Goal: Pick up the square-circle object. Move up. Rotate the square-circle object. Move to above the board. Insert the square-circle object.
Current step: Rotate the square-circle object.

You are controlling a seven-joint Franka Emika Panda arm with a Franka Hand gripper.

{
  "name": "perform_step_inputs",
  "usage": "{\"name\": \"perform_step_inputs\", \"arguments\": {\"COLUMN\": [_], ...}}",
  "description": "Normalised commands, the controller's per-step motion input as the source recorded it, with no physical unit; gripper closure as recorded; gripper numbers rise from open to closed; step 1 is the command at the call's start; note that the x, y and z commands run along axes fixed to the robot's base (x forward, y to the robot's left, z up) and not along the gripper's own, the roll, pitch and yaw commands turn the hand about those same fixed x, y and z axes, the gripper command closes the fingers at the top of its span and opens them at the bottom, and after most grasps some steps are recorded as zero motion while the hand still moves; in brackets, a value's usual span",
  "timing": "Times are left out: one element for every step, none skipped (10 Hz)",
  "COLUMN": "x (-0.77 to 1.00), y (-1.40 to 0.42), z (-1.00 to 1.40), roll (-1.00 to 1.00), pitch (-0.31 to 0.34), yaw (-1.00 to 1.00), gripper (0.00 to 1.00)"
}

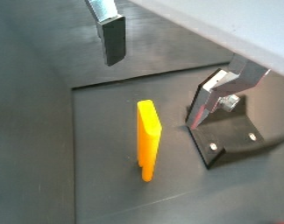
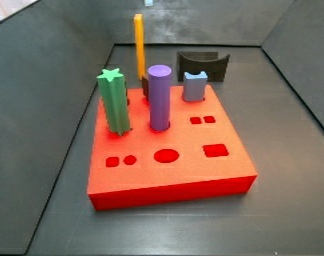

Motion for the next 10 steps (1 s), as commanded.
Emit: {"name": "perform_step_inputs", "arguments": {"x": [0.02, 0.02, 0.02, 0.02, 0.02, 0.02, 0.02, 0.02, 0.00, 0.02], "y": [0.01, 0.01, 0.01, 0.01, 0.01, 0.01, 0.01, 0.01, 0.00, 0.00], "z": [0.00, 0.00, 0.00, 0.00, 0.00, 0.00, 0.00, 0.00, -1.00, -1.00], "roll": [0.02, 0.03, 0.03, 0.04, 0.05, 0.05, 0.05, 0.05, 0.04, 0.04], "pitch": [0.035, 0.040, 0.047, 0.056, 0.069, 0.071, 0.070, 0.070, 0.070, 0.051], "yaw": [-1.00, -1.00, -1.00, -1.00, -1.00, -0.72, -0.50, -0.26, -0.20, -0.11], "gripper": [0.00, 0.00, 0.00, 0.00, 0.00, 0.00, 0.00, 0.00, 0.00, 0.00]}}
